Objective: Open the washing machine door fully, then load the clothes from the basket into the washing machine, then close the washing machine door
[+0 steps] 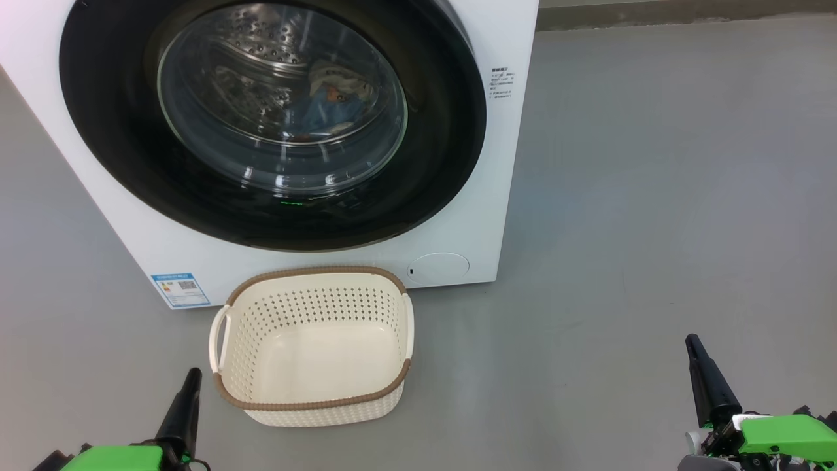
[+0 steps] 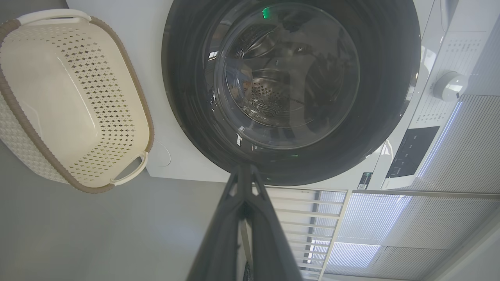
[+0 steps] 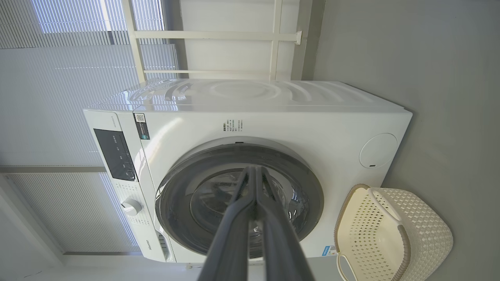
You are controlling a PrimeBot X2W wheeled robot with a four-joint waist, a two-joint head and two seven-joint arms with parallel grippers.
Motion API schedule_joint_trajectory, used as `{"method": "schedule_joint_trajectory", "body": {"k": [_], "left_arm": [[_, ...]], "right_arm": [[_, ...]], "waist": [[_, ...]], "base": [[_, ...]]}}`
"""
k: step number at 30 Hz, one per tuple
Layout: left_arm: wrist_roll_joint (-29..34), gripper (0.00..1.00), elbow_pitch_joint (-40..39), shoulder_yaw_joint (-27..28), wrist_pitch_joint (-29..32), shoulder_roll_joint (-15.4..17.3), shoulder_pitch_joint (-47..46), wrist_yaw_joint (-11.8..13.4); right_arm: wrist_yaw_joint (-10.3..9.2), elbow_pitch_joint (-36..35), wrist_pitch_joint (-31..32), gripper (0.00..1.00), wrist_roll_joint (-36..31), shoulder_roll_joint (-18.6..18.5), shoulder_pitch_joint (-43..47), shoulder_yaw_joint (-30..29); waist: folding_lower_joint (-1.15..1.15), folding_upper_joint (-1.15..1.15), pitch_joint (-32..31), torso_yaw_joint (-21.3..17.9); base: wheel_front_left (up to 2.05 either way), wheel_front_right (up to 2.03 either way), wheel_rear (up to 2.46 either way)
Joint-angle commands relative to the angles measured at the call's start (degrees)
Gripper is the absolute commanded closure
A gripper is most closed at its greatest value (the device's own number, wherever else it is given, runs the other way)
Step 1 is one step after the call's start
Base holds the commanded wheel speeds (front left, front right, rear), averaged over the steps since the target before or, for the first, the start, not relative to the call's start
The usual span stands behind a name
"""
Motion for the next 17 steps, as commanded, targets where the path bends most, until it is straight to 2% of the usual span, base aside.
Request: {"method": "schedule_joint_trajectory", "body": {"k": [1, 17], "left_arm": [[-0.50, 1.00, -1.14, 1.96, 0.34, 1.49, -2.35, -0.57], [-0.50, 1.00, -1.14, 1.96, 0.34, 1.49, -2.35, -0.57]], "right_arm": [[0.09, -1.41, 0.44, 1.00, -0.62, -0.09, -2.32, 1.40], [0.09, -1.41, 0.46, 1.00, -0.65, -0.06, -2.32, 1.37]], "waist": [[0.00, 0.00, 0.00, 0.00], [0.00, 0.00, 0.00, 0.00]], "base": [[0.00, 0.00, 0.00], [0.00, 0.00, 0.00]]}}
